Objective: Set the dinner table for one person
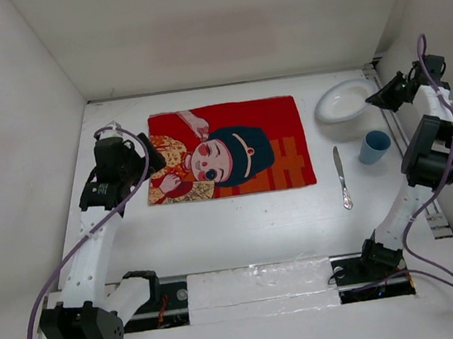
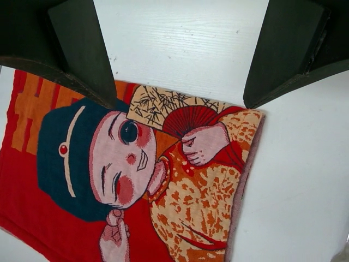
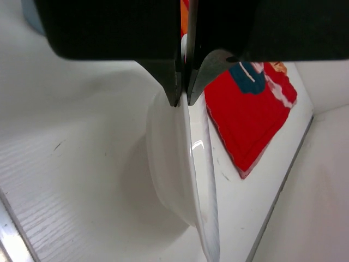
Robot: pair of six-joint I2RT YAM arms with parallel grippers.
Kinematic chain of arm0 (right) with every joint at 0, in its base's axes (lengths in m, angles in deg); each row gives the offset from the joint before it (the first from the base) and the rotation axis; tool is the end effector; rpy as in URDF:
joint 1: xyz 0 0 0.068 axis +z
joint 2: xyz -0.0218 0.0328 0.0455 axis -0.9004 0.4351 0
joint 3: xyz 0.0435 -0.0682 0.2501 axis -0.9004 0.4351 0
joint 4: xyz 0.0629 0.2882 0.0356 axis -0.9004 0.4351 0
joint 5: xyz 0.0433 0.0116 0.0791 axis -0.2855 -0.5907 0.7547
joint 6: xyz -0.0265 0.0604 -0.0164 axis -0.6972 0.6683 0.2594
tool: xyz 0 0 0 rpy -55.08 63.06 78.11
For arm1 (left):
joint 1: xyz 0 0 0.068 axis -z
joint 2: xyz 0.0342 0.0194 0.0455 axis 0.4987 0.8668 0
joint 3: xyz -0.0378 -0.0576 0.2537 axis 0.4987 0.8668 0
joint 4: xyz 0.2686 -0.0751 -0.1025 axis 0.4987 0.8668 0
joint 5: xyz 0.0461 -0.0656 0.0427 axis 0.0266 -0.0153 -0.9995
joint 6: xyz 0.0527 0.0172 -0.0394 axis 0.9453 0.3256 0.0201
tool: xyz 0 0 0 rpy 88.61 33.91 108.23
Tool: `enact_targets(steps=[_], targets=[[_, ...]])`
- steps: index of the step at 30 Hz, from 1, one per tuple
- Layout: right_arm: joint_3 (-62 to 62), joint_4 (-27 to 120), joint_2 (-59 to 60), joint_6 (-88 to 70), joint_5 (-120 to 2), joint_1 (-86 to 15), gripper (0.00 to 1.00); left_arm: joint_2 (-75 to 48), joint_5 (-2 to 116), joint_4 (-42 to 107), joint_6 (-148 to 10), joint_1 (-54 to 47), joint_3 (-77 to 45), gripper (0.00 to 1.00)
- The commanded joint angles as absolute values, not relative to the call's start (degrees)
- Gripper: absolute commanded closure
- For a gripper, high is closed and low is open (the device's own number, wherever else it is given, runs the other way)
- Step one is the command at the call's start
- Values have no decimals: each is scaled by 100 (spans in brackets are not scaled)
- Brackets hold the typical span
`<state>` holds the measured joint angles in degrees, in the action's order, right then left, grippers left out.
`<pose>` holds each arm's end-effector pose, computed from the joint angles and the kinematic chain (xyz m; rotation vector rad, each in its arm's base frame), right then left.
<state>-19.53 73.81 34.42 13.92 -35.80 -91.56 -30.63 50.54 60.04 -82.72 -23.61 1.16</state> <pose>0.4517 -0.2022 0.2151 0.9003 2.1713 0.6663 0.2837 -0.0328 0.3115 -0.3284 2.0683 -0.3660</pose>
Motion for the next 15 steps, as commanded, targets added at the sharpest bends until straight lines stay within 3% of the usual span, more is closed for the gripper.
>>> enact_targets(steps=[1,10,15], targets=[[-1746,6272,2828,1933,-2814,-9206,100,-3099,4970,5937,-8289,-2376,150,0],[-1472,5329,2266,2418,-2076,-8961,100,-3099,4803,5989,-8395,-2376,150,0],[-1499,5329,1888,2173,-1952,-8005,100,-3099,4452,6060,-8518,-2376,45,0]])
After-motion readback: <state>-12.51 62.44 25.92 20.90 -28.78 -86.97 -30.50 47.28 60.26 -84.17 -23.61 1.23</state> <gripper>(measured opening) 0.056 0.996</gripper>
